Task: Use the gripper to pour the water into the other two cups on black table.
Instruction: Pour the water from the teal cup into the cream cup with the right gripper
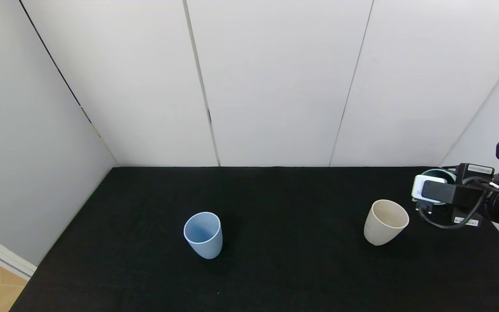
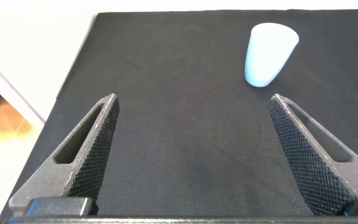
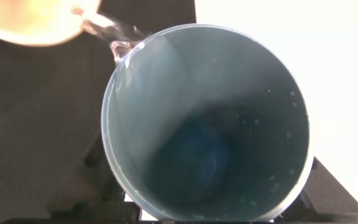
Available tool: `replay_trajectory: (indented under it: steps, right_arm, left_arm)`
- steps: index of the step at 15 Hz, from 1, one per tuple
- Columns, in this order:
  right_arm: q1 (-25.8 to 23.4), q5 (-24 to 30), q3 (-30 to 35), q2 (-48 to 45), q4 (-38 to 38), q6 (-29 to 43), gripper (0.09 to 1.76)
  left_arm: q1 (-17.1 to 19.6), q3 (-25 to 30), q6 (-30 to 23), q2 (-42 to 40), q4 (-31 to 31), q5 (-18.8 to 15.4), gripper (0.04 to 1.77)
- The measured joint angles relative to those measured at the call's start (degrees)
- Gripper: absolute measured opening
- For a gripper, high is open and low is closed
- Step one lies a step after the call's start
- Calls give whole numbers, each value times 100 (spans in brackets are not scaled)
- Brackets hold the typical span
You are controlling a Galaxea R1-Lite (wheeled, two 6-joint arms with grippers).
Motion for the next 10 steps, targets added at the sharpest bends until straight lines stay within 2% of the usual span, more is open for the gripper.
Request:
replay_trajectory:
  steps: [4, 10]
  right_arm:
    - [273, -243, -27, 113, -11, -190, 123]
    - [352, -482, -50, 232, -33, -634, 123]
  left_arm:
    - [0, 0, -2, 2, 0, -2, 172]
    - [0, 0, 0, 2, -2, 0, 172]
